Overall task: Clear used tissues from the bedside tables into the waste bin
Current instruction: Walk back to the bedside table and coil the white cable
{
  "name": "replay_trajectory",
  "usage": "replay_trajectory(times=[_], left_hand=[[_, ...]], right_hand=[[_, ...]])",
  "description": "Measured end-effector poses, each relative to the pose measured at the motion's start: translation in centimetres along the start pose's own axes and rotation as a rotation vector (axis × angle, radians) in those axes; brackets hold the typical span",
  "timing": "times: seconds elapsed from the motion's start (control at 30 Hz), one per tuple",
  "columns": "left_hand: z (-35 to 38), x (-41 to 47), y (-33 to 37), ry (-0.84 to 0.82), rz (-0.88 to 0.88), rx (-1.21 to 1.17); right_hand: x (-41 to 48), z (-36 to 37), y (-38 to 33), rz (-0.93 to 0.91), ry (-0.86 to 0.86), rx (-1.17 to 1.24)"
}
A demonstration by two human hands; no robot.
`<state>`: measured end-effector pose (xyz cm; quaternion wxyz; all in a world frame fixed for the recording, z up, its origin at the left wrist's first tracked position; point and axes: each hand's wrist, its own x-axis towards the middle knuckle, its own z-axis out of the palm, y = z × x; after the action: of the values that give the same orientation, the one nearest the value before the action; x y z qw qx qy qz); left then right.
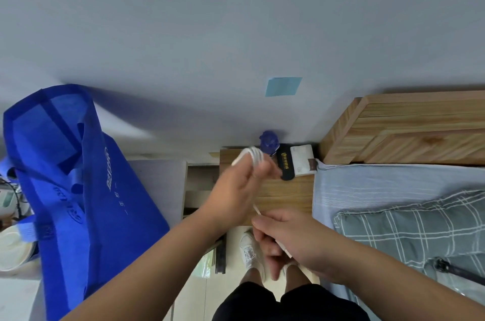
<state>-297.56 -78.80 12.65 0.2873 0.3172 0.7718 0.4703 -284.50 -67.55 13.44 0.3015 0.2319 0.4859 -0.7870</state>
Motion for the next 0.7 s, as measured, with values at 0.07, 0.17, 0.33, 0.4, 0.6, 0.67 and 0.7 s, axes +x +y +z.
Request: replay_trajectory(times=[0.07, 0.17, 0.33, 0.4, 0.6, 0.67, 0.7], left_hand=[[0.0, -1.3, -1.3, -0.247, 0.018, 0.343], [0.0, -3.0, -1.6, -0.353, -0.041, 0.295], [0.6, -3.3, -0.5, -0.285, -0.498, -0.586], [1.0, -2.9, -0.2, -0.268, -0.602, -0.826], [1.5, -2.5, -0.2, -0.281, -0.703, -0.897], [1.8, -2.3, 0.0, -0.185, -0.702, -0.657], [2.0, -2.3, 0.0, -0.115, -0.687, -0.51]], right_hand=[[-0.9, -0.4, -1.2, 0.035, 0.063, -0.386], [-2.0, -1.7, -3.2, -0.086, 0.208, -0.972], [-1.3, -2.0, -3.1, -0.348, 0.343, -0.807], [-0.7, -1.4, -2.4, -0.366, 0.337, -0.586], [0.7, -0.8, -0.7, -0.308, 0.534, -0.283], [0.7, -1.4, -0.6, -0.294, 0.534, -0.181], [0.7, -1.6, -0.5, -0.296, 0.533, -0.175]])
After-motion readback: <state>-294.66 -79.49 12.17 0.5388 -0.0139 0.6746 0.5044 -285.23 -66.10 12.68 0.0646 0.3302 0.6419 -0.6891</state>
